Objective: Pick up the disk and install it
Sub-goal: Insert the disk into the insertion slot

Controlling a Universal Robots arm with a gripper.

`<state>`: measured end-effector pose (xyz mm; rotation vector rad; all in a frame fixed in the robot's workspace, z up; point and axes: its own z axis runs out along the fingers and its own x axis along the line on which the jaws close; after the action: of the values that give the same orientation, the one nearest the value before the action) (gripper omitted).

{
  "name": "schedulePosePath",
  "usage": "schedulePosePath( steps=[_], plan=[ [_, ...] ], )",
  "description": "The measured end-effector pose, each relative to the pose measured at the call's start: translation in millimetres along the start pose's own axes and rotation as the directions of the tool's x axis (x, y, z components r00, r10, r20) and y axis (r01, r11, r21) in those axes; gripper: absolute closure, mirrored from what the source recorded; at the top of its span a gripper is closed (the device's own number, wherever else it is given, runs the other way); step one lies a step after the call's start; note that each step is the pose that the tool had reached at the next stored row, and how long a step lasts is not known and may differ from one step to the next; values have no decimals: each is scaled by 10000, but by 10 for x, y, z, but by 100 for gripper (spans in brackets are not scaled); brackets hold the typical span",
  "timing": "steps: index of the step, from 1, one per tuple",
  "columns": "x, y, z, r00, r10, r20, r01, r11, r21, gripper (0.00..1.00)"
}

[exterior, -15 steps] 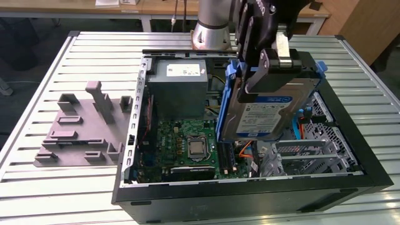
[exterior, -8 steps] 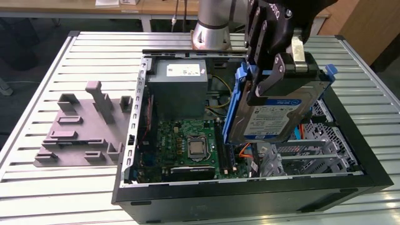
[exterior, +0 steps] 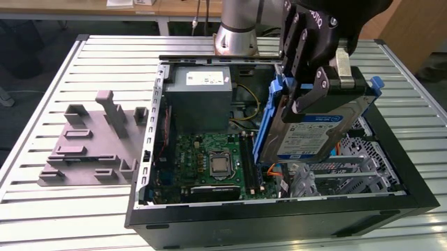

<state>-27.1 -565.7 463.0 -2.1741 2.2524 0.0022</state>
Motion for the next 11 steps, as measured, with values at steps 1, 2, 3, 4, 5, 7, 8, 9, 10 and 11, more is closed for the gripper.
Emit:
schedulePosePath(
  steps=[1, 2, 3, 4, 5, 7, 8, 9, 10, 11],
  plan=[
    [0, -16, 3, 10000, -1, 2, 1, 10000, 0, 64],
    [0, -32, 6, 10000, 0, 2, 0, 10000, 1, 64],
    [0, -47, 9, 10000, -1, 3, 1, 10000, 1, 64],
    [0, -61, 13, 10000, -1, 4, 1, 10000, 1, 64],
    [-1, -75, 16, 10000, -1, 4, 1, 10000, 1, 64],
    [-2, -106, 22, 10000, -2, 1, 2, 10000, 0, 64],
    [-3, -120, 26, 10000, -1, 2, 1, 10000, 0, 64],
    [-3, -135, 29, 10000, -1, 2, 1, 10000, 0, 64],
    [-4, -152, 32, 10000, -1, 2, 1, 10000, 0, 64],
    [-5, -168, 35, 10000, -1, 2, 1, 10000, 0, 64]
  ],
)
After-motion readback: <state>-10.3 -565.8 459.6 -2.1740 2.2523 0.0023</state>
